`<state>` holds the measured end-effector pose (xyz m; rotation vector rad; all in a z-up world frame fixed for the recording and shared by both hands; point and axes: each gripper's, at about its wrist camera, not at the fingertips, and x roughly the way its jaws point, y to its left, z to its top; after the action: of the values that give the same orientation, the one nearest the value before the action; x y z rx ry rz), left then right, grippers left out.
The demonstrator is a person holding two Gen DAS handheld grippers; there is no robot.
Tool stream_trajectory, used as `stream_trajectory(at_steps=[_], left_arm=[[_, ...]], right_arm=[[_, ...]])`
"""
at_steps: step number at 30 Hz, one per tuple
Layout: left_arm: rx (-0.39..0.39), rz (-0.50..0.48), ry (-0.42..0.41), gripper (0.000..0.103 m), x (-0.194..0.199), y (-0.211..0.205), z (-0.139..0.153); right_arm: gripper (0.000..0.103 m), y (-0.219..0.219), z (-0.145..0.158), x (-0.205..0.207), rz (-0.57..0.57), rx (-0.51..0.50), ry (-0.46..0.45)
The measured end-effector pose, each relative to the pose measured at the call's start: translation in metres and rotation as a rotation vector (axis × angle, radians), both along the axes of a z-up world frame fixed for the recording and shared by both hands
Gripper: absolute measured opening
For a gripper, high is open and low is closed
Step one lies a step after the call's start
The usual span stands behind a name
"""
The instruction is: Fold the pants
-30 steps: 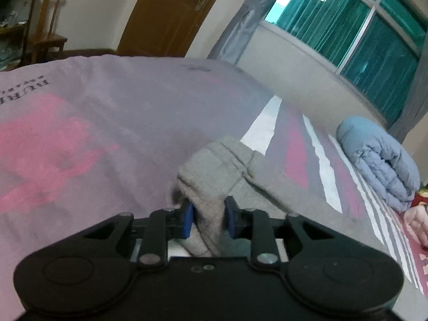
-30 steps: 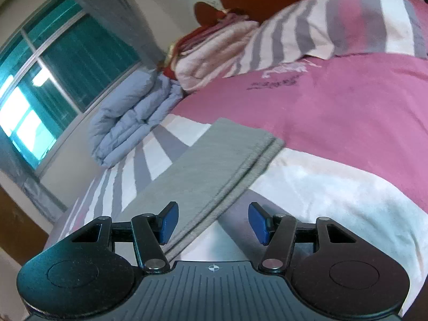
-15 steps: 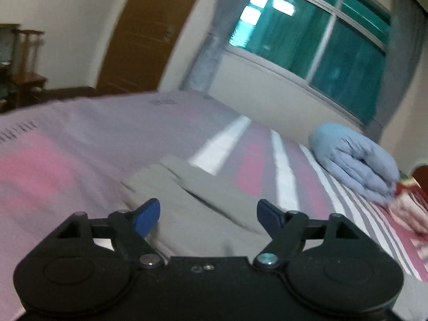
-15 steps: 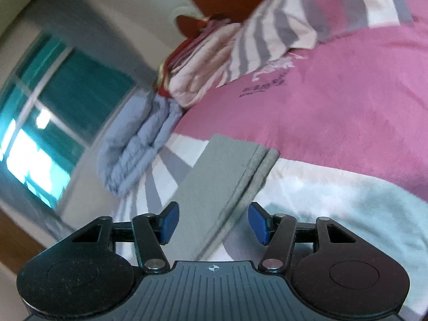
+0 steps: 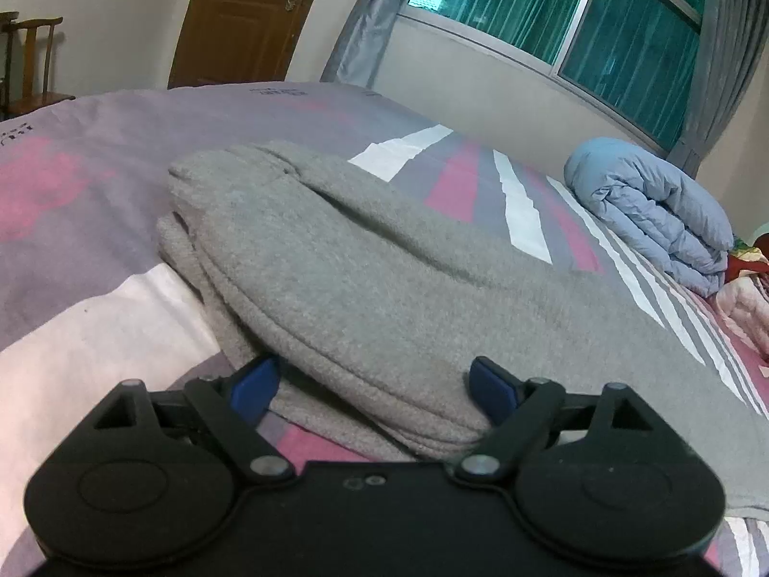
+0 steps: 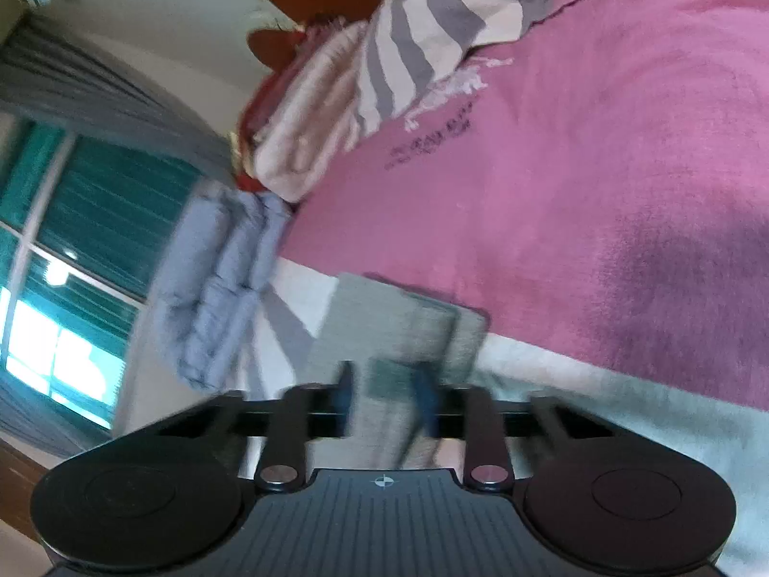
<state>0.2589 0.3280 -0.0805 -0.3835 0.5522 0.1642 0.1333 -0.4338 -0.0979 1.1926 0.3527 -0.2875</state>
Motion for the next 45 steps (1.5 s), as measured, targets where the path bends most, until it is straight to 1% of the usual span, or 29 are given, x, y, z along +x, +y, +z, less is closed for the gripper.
stream_trajectory(at_steps=[2,4,6,9,10,12,15,16,17,20,22,24,25,27,28,29,30,31,32,33,35,38,42,44,45], left_arm=[[0.0,0.0,-0.004,0.08,-0.001,-0.001,-0.001],[-0.001,0.0,-0.008,0.08,-0.01,0.0,-0.001],[-0.002,0.0,-0.01,0.08,-0.012,0.001,-0.002],[-0.001,0.0,-0.011,0.08,-0.013,0.0,-0.002],[-0.002,0.0,-0.011,0.08,-0.013,0.0,-0.002],[-0.003,0.0,-0.011,0.08,-0.012,0.0,-0.002],[-0.005,-0.001,-0.013,0.08,-0.014,0.001,-0.002],[-0.005,-0.001,-0.013,0.08,-0.014,0.001,-0.002],[-0.005,-0.001,-0.014,0.08,-0.014,0.001,-0.002],[-0.003,-0.001,-0.02,0.08,-0.015,0.001,-0.002],[-0.001,0.0,-0.022,0.08,-0.015,0.0,-0.003],[-0.001,0.0,-0.021,0.08,-0.015,0.0,-0.003],[-0.001,-0.001,-0.02,0.08,-0.016,0.0,-0.002],[-0.001,-0.001,-0.02,0.08,-0.016,0.0,-0.002],[-0.001,-0.001,-0.02,0.08,-0.016,0.0,-0.002],[0.0,0.0,-0.022,0.08,-0.016,0.0,-0.002],[0.003,0.001,-0.024,0.08,-0.016,0.0,-0.002],[0.005,0.001,-0.027,0.08,-0.017,-0.001,-0.003],[0.007,0.002,-0.031,0.08,-0.017,-0.001,-0.003],[0.009,0.003,-0.033,0.08,-0.018,-0.001,-0.003],[0.011,0.004,-0.034,0.08,-0.018,-0.002,-0.004],[0.01,0.003,-0.034,0.08,-0.018,-0.001,-0.003],[0.011,0.003,-0.034,0.08,-0.018,-0.001,-0.004],[0.01,0.003,-0.034,0.08,-0.018,-0.001,-0.004],[0.01,0.002,-0.034,0.08,-0.018,-0.001,-0.004]], right_arm=[[0.011,0.0,0.0,0.001,0.011,-0.017,0.013],[0.012,0.001,0.001,-0.001,0.024,-0.038,0.033],[0.012,0.003,0.001,-0.005,0.016,-0.026,0.061],[0.016,0.007,-0.003,-0.01,0.02,0.04,0.06],[0.02,0.008,-0.003,-0.009,0.028,0.041,0.052],[0.021,0.008,-0.004,-0.003,0.039,0.024,0.058],[0.021,0.005,-0.007,0.009,0.045,0.043,0.067],[0.016,0.004,-0.005,0.013,0.055,0.032,0.075],[0.004,0.005,-0.001,0.014,0.064,0.009,0.078],[0.004,0.011,0.018,0.007,0.084,-0.076,0.005],[0.004,0.013,0.019,0.001,0.09,-0.102,0.0],[0.004,0.01,0.005,0.006,0.103,-0.09,0.067],[0.004,0.008,-0.004,0.006,0.103,-0.066,0.088],[0.004,0.006,-0.009,0.0,0.078,-0.041,0.058],[0.008,0.007,-0.008,-0.003,0.067,-0.035,0.046],[0.016,0.007,-0.007,-0.006,0.062,-0.018,0.035],[0.022,0.006,-0.006,-0.013,0.045,-0.006,0.021],[0.043,0.005,-0.003,-0.023,0.023,-0.007,-0.006],[0.056,0.003,-0.001,-0.031,0.003,-0.013,-0.021],[0.056,0.004,0.0,-0.038,-0.006,-0.021,-0.031],[0.056,0.004,-0.001,-0.042,0.02,-0.023,-0.039],[0.056,0.001,-0.002,-0.031,0.052,-0.038,-0.007],[0.054,0.003,0.0,0.0,0.124,-0.108,0.037],[0.008,0.005,0.001,0.013,0.158,-0.144,0.077],[0.008,0.005,0.002,0.018,0.18,-0.143,0.086]])
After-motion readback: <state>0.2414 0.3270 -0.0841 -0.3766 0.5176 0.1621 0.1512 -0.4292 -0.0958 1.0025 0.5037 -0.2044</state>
